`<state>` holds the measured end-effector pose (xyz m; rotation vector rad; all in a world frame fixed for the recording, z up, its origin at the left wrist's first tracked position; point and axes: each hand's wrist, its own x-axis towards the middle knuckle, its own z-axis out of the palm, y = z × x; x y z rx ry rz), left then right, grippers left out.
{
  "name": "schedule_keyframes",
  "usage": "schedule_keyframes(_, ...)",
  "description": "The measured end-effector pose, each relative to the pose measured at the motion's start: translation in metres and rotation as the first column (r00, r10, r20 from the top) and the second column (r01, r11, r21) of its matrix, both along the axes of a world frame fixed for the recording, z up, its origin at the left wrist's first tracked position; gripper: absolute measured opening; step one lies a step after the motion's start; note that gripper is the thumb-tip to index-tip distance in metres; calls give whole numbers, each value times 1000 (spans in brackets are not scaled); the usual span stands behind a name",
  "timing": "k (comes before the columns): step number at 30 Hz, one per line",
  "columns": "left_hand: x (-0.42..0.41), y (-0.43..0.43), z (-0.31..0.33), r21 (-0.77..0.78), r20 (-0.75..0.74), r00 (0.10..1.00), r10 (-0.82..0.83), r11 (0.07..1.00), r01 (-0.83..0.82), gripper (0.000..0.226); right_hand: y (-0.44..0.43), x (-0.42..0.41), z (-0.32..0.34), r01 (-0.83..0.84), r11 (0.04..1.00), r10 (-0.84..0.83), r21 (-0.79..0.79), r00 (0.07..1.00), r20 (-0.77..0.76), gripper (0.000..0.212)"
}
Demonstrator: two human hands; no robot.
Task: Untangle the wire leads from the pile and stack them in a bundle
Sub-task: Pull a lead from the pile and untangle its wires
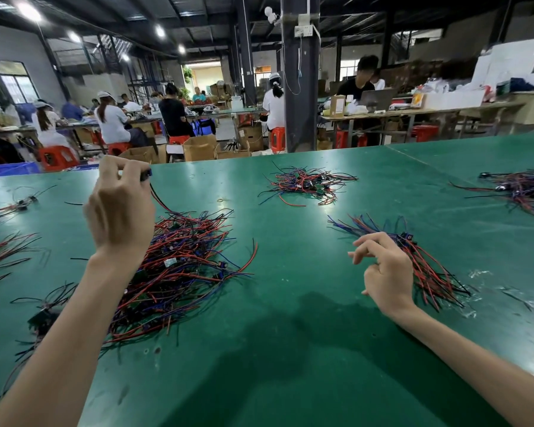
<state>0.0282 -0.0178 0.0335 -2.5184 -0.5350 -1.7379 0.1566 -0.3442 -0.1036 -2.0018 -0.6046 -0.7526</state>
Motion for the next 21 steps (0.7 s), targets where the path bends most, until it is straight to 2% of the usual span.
schedule_keyframes(4, 4, 0, 1, -8, 51, 999, 7, 1000, -6, 20, 4, 2, -6, -67, 996, 72, 50, 994, -87, 42)
schedule_keyframes(6, 4, 4, 1, 3, 177, 984, -27, 1000, 27, 21, 8, 3, -9, -93, 994, 99, 52, 988, -122, 38)
schedule_keyframes(9, 3, 10, 2, 140, 409, 888, -210, 976, 166, 17, 11, 4, -12, -108, 994, 111, 30, 986, -125, 37)
schedule_keyframes(10, 2, 11, 2, 176, 445, 850, -284, 958, 228, 10, 11, 4, -12, -111, 993, 113, 25, 986, -123, 37)
schedule_keyframes(12, 2, 6, 3, 153, 477, 798, -369, 929, 338, 17, 11, 3, -13, -108, 994, 109, 16, 986, -123, 38)
schedule_keyframes(14, 4, -8, -2, 34, 484, 760, -434, 877, 479, 16, 11, 3, -13, -102, 995, 103, 9, 986, -132, 40)
schedule_keyframes(17, 14, -39, -25, -225, 433, 747, -505, 741, 632, 11, 12, 2, -12, -113, 994, 113, 7, 985, -127, 40)
schedule_keyframes(21, 29, -90, -67, -589, 268, 722, -638, 484, 647, 14, 13, -1, -10, -167, 986, 168, 17, 974, -155, 40)
